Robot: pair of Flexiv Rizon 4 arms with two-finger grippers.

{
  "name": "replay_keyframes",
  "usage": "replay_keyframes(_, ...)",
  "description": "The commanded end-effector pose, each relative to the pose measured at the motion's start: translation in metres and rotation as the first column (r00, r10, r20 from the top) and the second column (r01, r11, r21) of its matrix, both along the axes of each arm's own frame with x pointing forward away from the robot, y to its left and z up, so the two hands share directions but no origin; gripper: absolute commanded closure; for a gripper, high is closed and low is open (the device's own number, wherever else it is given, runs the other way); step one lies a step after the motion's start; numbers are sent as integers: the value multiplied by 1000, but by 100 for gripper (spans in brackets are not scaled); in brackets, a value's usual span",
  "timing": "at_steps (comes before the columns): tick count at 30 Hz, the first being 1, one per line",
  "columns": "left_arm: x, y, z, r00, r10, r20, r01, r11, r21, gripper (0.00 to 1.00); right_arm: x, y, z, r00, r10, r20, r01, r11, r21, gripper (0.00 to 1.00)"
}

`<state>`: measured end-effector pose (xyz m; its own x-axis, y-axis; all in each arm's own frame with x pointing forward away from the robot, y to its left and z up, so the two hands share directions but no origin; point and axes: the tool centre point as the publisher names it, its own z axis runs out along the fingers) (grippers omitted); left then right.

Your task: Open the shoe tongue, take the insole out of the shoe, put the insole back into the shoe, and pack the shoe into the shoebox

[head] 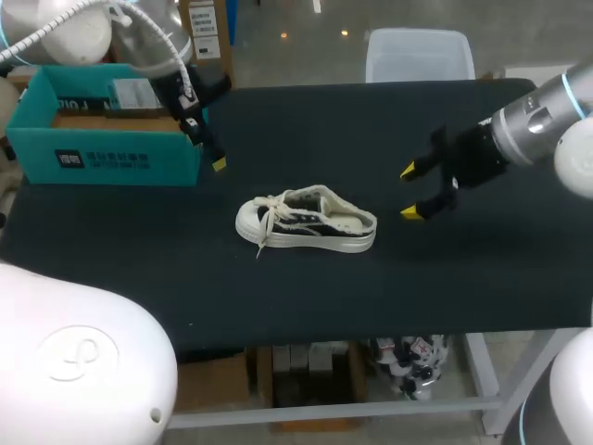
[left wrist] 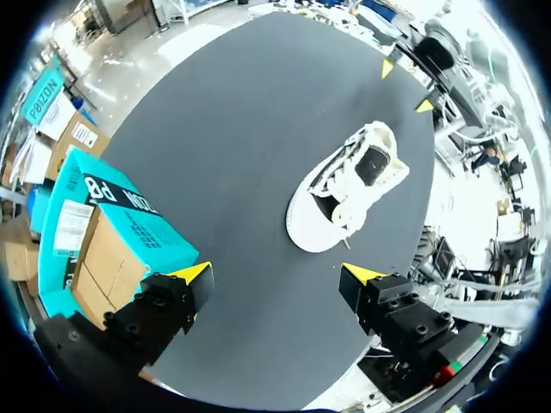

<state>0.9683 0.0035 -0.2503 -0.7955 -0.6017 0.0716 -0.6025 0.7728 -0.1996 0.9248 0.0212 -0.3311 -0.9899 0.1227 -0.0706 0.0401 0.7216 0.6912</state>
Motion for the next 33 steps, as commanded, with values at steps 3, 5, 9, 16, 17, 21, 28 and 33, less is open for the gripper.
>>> replay_keyframes(3,-3,1,8,989,149,24,-149,989,12,0,-8,7,-10,999,-28,29,28,1000,12,0)
replay_keyframes(5,-3,1,8,989,149,24,-149,989,12,0,-11,9,-12,999,-27,34,26,999,21,0)
replay_keyframes(9,-3,1,8,989,149,24,-149,989,12,0,-12,12,-17,999,-27,43,25,999,38,0)
replay_keyframes(16,-8,-23,-8,891,445,-87,-446,895,9,0,-11,18,-27,998,-35,45,33,998,57,0)
replay_keyframes(17,-10,-27,-11,877,472,-88,-474,881,7,0,-10,20,-29,999,-33,41,31,998,59,0)
replay_keyframes(21,-21,-37,-14,840,529,-122,-534,845,-16,0,-10,27,-34,999,-28,34,26,998,60,0)
replay_keyframes(28,-29,-50,-9,810,575,-118,-582,812,-39,0,-6,39,-45,999,-24,-25,27,996,87,0)
replay_keyframes(33,-31,-61,-8,805,581,-120,-589,807,-45,0,-10,48,-51,997,-61,-39,65,992,110,0)
